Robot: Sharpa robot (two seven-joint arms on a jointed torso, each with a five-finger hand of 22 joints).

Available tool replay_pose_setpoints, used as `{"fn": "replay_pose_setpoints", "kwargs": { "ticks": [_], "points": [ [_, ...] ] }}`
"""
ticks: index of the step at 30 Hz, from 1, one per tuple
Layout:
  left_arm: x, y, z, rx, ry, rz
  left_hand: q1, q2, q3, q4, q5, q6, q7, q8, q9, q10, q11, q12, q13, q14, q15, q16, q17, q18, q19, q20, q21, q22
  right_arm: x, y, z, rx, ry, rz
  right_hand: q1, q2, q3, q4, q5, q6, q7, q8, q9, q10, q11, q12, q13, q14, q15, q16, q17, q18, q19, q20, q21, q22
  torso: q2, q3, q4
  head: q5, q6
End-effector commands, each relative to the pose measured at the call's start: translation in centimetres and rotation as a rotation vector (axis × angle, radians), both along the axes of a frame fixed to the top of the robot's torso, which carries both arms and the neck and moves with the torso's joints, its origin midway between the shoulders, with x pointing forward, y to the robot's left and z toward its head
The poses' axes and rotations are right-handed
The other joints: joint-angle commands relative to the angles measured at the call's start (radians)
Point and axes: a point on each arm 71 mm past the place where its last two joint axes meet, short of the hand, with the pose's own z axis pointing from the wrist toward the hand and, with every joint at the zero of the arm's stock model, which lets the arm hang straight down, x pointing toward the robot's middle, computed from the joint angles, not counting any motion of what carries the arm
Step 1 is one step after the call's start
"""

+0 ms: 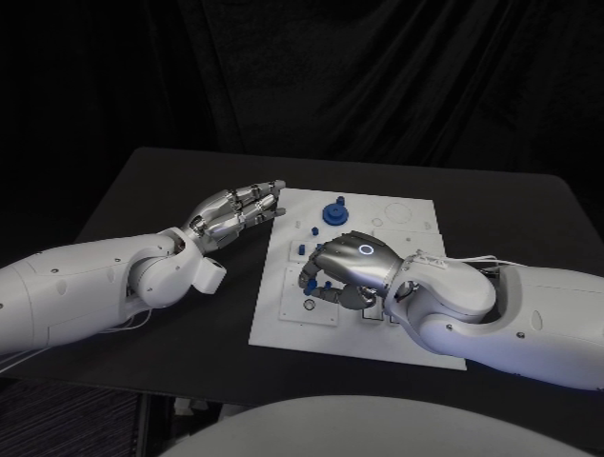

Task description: Assemble the parts on the task board

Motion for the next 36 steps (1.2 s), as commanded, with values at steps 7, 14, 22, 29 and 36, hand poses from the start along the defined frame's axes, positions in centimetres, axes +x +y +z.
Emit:
{"fn": "replay_pose_setpoints", "kwargs": {
  "ticks": [7,14,22,29,36],
  "points": [
    [0.0,-0.2,0.0,-0.021,-0.001,-0.014,0.006,-0.005,0.006,0.0,-0.004,-0.009,0.0,0.001,-0.001,-0.003,0.0,0.0,0.0,0.001,-0.003,0.003,0.0,0.011,0.002,-0.001,0.003,-0.003,-0.4,0.6,-1.7,-0.059,-0.005,0.052,-0.001,-0.007,0.008,0.001,0.003,-0.005,0.0,-0.005,0.002,0.052,-0.047,0.0,0.011,0.014,-0.007,-0.004,-0.002,-0.013,-0.005,-0.006,0.0,0.178,0.002,0.0003,-0.0028,0.006,0.0],
    [0.0,-0.2,0.0,-0.019,0.002,-0.014,0.006,-0.005,0.006,0.001,-0.005,-0.01,0.001,0.001,-0.001,-0.004,0.001,0.0,0.0,0.001,-0.003,0.003,0.0,0.011,0.002,-0.001,0.003,-0.003,-0.5,0.6,-2.5,-0.071,0.01,0.052,0.0,-0.007,0.011,-0.001,0.003,0.0,-0.001,-0.004,0.004,0.053,-0.047,-0.002,0.012,0.013,-0.007,-0.005,-0.004,-0.012,-0.006,-0.006,0.0,0.178,0.001,0.0005,-0.0044,0.006,0.0],
    [0.0,-0.2,-0.1,-0.016,0.006,-0.014,0.006,-0.005,0.007,0.001,-0.005,-0.01,0.001,0.0,-0.001,-0.004,0.001,0.0,0.0,0.0,-0.003,0.003,0.0,0.011,0.002,-0.001,0.002,-0.004,-0.5,0.5,-3.1,-0.083,0.021,0.046,0.0,-0.007,0.012,-0.002,0.003,0.002,-0.001,-0.003,0.005,0.054,-0.047,-0.003,0.013,0.013,-0.007,-0.006,-0.004,-0.013,-0.006,-0.006,0.0,0.178,0.001,0.0018,-0.0041,0.006,0.0],
    [0.0,-0.2,-0.2,-0.015,0.009,-0.015,0.005,-0.004,0.008,0.001,-0.005,-0.01,0.001,0.0,-0.001,-0.005,0.001,-0.001,0.0,0.001,-0.003,0.003,0.0,0.011,0.002,-0.001,0.002,-0.004,-0.4,0.4,-3.5,-0.087,0.025,0.038,0.001,-0.007,0.013,-0.004,0.004,0.003,-0.002,-0.003,0.006,0.055,-0.048,-0.003,0.013,0.013,-0.007,-0.006,-0.005,-0.012,-0.007,-0.006,-0.002,0.177,0.0,0.0013,-0.0038,0.006,0.0],
    [0.0,-0.1,-0.2,-0.014,0.011,-0.014,0.005,-0.004,0.008,0.001,-0.005,-0.01,0.001,0.0,-0.001,-0.005,0.001,-0.001,0.0,0.001,-0.003,0.003,0.0,0.011,0.002,-0.001,0.002,-0.004,-0.4,0.4,-3.8,-0.095,-0.005,0.043,0.001,-0.008,0.015,-0.005,0.006,0.004,-0.002,-0.003,0.006,0.056,-0.048,-0.003,0.014,0.012,-0.007,-0.007,-0.007,-0.012,-0.008,-0.006,-0.004,0.177,0.0,0.0012,-0.0042,0.006,0.0]
  ]
}}
